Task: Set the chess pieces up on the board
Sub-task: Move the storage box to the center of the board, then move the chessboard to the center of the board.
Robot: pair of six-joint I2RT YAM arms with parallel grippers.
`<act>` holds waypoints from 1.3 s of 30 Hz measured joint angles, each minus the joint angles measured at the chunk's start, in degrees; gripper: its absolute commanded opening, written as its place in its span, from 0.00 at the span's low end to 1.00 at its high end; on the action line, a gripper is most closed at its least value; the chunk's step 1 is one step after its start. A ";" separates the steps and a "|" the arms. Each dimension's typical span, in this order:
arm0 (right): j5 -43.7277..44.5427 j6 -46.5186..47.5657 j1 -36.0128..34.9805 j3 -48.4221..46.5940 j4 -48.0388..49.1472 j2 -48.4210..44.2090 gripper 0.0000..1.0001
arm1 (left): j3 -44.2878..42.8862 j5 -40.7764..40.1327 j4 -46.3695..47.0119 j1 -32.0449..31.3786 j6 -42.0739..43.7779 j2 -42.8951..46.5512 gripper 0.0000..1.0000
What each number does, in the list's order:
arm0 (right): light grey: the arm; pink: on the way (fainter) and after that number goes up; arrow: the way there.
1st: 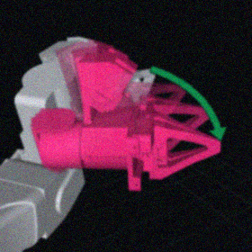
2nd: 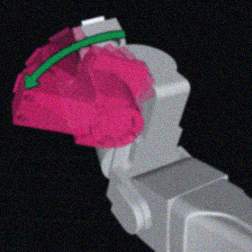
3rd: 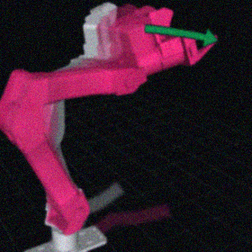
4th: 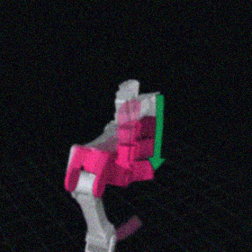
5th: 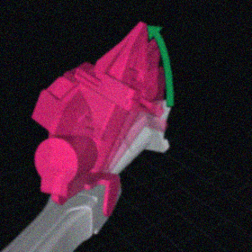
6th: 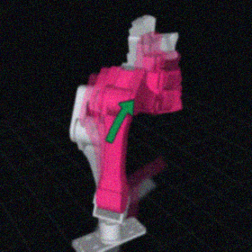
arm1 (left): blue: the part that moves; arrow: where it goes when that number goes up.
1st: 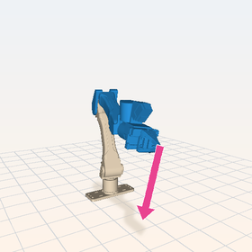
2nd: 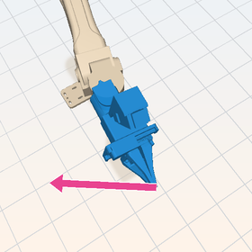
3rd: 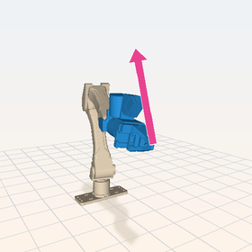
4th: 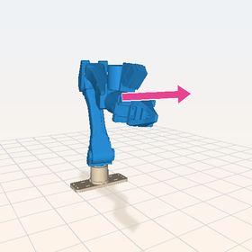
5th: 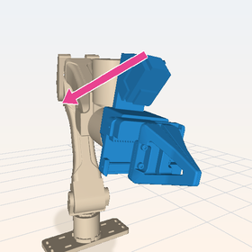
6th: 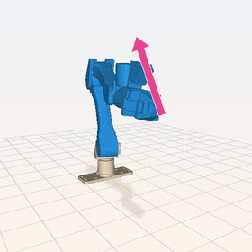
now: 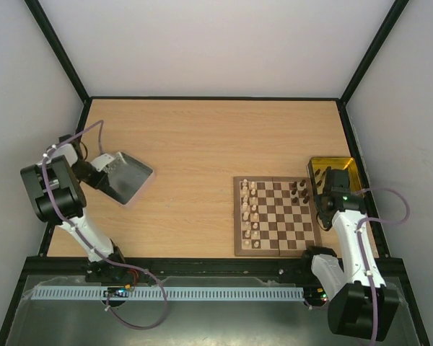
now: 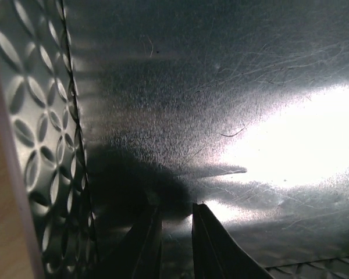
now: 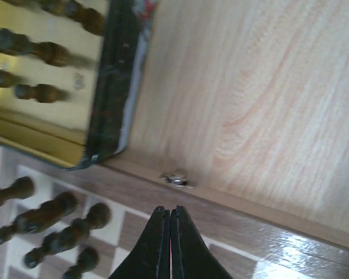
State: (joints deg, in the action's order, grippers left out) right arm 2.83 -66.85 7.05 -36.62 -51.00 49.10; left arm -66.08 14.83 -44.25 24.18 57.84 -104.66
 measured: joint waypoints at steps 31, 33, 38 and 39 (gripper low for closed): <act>-14.91 5.16 8.31 11.43 15.39 4.55 0.02 | -8.15 15.39 -14.95 1.38 -0.24 20.06 0.33; -16.04 5.35 8.28 11.85 15.76 3.67 0.02 | -8.15 17.40 -15.65 -4.04 -2.91 19.93 0.26; -17.94 5.44 6.91 12.35 16.17 2.56 0.02 | -9.38 22.47 -17.49 -14.86 -8.07 16.48 0.20; -18.25 5.40 6.27 12.44 16.59 2.54 0.02 | -9.55 23.12 -17.51 -15.93 -8.90 15.58 0.18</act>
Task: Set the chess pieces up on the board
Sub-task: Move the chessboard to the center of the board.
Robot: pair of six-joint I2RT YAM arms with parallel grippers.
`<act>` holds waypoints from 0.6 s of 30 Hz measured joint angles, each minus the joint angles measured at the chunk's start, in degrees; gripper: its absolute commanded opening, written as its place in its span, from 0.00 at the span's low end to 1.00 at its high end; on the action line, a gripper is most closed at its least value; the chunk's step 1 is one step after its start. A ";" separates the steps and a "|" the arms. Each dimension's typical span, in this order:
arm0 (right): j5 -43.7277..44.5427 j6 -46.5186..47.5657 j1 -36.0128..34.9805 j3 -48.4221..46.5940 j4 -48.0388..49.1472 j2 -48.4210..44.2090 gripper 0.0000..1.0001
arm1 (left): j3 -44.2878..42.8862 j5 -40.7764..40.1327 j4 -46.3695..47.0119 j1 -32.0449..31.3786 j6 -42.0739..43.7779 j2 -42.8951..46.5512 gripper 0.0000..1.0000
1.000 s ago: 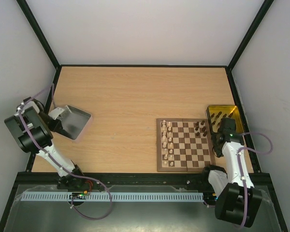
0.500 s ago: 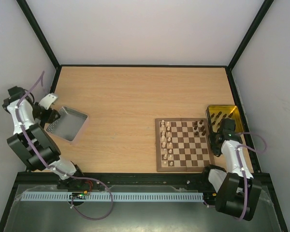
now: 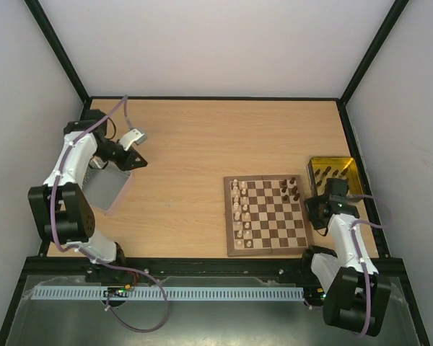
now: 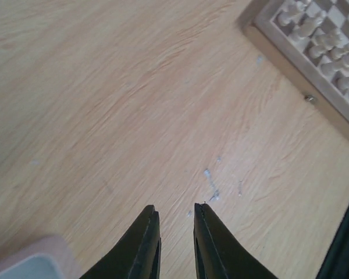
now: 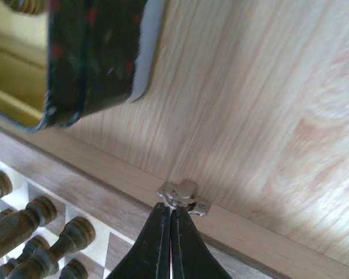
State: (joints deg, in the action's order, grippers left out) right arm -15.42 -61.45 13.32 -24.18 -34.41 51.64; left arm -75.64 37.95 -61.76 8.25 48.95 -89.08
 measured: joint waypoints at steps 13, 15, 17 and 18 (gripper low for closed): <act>-3.37 -3.17 -10.64 0.37 5.64 2.47 0.02 | 1.14 2.43 2.71 -9.42 -8.85 -11.74 0.08; -3.39 -3.61 -11.69 0.35 6.43 2.93 0.02 | 2.12 2.21 3.80 -11.32 -10.21 -12.22 0.07; -3.30 -3.96 -12.46 0.35 6.97 3.26 0.02 | 2.97 1.88 4.98 -13.88 -11.52 -13.07 0.07; -3.23 -4.15 -12.68 0.35 7.08 3.30 0.02 | 3.28 1.64 5.57 -14.78 -12.15 -13.46 0.07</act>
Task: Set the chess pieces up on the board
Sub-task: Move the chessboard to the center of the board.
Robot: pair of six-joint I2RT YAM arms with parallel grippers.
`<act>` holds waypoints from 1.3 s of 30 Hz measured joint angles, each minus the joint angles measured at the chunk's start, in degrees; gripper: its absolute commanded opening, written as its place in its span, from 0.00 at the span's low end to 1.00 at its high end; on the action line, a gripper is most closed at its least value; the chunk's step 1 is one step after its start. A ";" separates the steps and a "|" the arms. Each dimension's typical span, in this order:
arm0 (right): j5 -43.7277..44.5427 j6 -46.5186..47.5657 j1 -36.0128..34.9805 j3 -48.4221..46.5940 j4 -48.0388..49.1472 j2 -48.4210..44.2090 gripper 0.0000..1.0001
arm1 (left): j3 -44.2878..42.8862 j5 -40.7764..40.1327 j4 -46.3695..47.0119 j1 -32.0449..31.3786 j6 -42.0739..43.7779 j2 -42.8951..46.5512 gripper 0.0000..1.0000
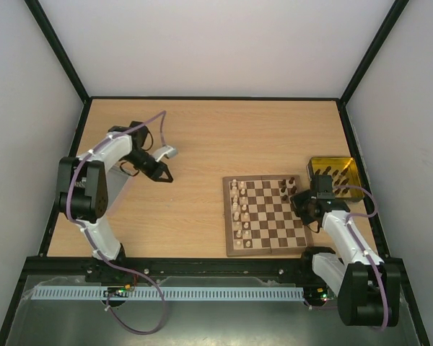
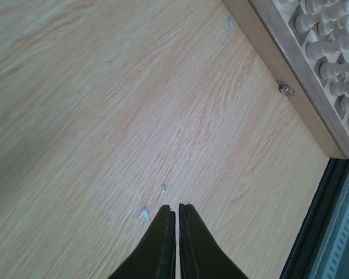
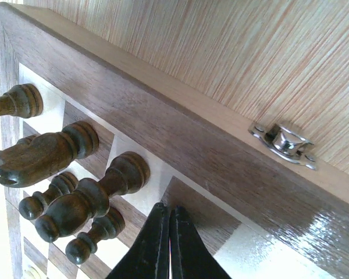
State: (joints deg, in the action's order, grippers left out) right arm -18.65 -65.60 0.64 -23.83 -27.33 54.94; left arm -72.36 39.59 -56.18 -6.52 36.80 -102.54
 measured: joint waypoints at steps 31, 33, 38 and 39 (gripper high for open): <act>15.19 0.48 3.82 -1.05 -13.55 -5.99 0.02 | -1.03 -5.35 8.48 -12.66 -9.81 -5.64 0.04; 15.63 0.85 4.63 -1.05 -13.38 -5.57 0.02 | -1.31 -5.40 8.79 -13.27 -10.40 -6.05 0.04; 13.75 2.21 5.68 -0.04 -10.29 -1.33 0.02 | -1.79 -5.25 9.62 -14.38 -11.30 -7.15 0.03; 13.31 2.38 5.70 0.39 -9.51 -0.76 0.02 | -1.79 -5.07 9.81 -14.53 -11.41 -7.45 0.02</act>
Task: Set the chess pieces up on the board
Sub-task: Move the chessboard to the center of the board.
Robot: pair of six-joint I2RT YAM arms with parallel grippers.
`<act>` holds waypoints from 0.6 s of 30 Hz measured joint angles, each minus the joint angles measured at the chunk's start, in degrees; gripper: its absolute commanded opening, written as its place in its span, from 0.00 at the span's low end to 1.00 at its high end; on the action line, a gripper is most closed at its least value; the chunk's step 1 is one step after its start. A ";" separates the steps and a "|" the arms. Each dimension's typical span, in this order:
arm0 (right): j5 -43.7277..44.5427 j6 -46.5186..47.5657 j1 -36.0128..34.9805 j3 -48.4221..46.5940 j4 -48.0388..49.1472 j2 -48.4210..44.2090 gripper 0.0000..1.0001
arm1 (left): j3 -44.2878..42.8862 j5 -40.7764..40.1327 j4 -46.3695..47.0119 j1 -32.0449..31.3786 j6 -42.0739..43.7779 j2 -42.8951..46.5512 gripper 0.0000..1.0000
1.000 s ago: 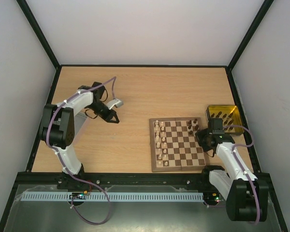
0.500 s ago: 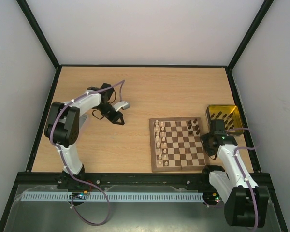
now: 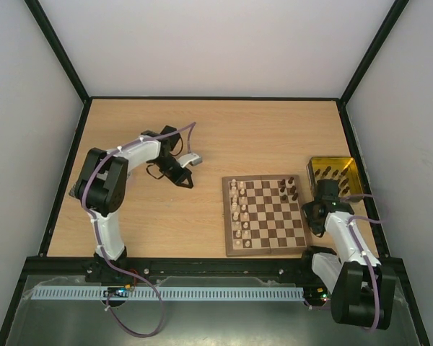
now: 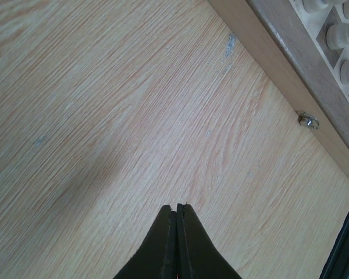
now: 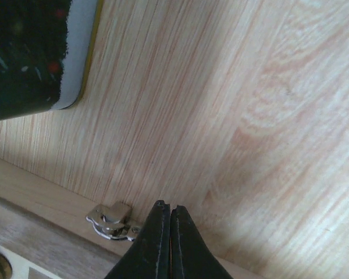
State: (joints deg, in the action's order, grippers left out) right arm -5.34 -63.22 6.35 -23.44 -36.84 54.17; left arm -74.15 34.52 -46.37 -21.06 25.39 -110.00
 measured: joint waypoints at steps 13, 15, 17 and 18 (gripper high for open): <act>-6.97 1.01 -2.08 2.78 3.72 -1.38 0.02 | 1.03 1.01 3.65 -1.55 -1.55 -2.75 0.02; -7.41 0.35 -4.42 2.80 4.70 -0.55 0.02 | 1.16 0.96 3.98 -1.55 -1.66 -2.84 0.02; -7.78 -0.76 -7.50 2.80 6.14 0.35 0.02 | 1.51 0.94 4.55 -1.55 -1.77 -2.97 0.02; -7.85 -1.51 -9.16 2.80 6.93 0.76 0.02 | 1.84 0.92 4.92 -1.55 -1.84 -2.97 0.02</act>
State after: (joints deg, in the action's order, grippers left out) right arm -13.19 -64.73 -2.81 -20.64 -29.91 54.94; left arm -72.31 35.44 -41.45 -22.61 23.55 -112.97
